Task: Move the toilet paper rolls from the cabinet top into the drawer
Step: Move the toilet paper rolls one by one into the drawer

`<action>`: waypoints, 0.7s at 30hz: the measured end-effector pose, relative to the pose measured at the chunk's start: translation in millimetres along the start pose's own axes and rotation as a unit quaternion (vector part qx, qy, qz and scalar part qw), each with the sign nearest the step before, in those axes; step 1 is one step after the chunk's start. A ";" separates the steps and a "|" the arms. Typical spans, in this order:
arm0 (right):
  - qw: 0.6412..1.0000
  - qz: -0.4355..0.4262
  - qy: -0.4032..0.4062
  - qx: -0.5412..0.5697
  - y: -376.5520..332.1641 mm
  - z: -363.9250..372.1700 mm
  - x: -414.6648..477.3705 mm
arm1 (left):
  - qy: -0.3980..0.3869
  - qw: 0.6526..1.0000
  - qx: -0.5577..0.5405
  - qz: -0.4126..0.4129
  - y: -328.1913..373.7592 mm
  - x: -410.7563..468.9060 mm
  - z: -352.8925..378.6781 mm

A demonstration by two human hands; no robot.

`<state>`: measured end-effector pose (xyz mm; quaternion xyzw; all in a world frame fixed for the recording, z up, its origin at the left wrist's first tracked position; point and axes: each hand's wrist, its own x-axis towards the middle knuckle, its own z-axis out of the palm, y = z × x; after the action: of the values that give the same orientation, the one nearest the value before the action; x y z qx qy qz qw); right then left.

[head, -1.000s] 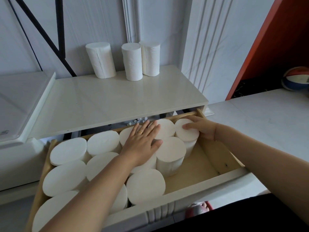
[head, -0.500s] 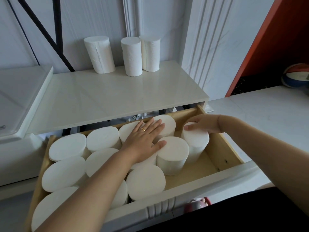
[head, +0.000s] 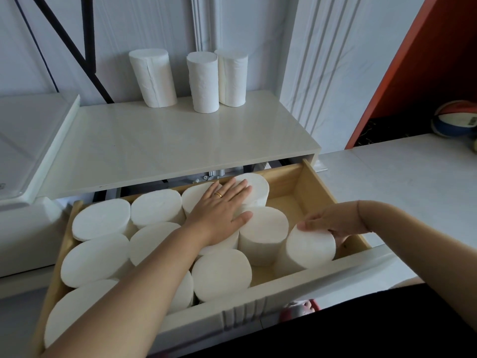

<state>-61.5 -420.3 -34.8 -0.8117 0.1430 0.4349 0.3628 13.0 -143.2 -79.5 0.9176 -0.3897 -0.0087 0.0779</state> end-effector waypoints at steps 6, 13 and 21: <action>0.999 0.003 -0.010 0.034 -4.0 14.1 -8.6 | -0.006 1.000 -0.006 -0.001 2.3 -2.7 -0.1; 0.999 0.019 0.009 0.037 -7.4 23.5 -15.9 | -0.011 1.000 -0.007 -0.006 3.3 -3.0 -0.4; 0.997 0.022 0.012 0.077 -5.7 37.4 -17.2 | -0.043 0.999 0.005 -0.016 10.5 -3.0 -4.0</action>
<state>-91.0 -391.1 -31.7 -0.7833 0.1980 0.4206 0.4127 3.7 -147.6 -74.1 0.9229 -0.3779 -0.0479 0.0562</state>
